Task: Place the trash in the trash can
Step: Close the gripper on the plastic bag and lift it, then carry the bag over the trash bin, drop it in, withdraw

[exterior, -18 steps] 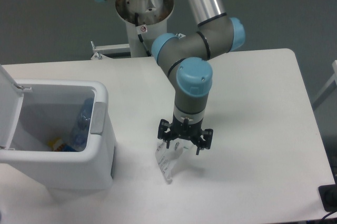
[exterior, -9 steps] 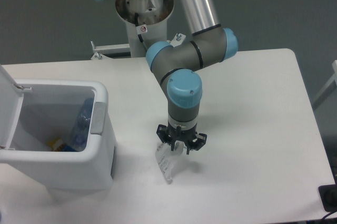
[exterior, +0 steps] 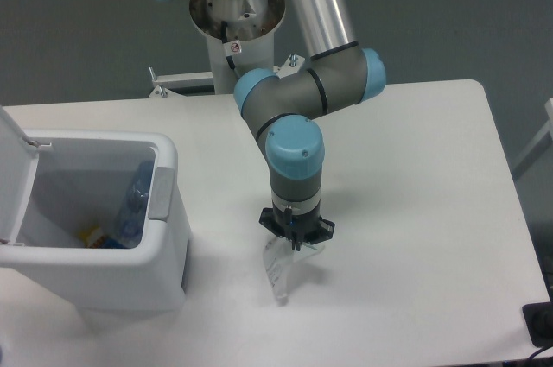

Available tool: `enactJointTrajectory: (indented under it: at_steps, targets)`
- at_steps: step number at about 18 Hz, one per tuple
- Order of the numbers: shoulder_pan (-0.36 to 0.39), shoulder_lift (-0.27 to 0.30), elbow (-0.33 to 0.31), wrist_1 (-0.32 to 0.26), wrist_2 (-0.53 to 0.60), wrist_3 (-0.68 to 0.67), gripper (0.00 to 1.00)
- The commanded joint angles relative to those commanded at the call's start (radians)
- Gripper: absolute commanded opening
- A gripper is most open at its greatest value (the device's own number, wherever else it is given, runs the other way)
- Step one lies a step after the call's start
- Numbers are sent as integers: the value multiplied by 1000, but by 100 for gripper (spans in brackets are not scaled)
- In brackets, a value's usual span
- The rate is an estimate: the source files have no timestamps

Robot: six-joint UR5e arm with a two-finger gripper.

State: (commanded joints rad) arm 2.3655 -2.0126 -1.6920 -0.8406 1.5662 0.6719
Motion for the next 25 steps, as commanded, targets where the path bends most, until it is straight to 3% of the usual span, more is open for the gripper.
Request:
enactJointTrajectory:
  at_steps: [6, 11, 16, 23, 25]
  targets:
    - [-6, 106, -23, -2, -78, -12, 0]
    - [9, 153, -21, 0, -132, -34, 0]
    - [57, 199, -3, 3, -271, -55, 0]
    - [113, 212, 153, 3, -442, -162, 0]
    - [129, 212, 163, 2, -485, -187, 0]
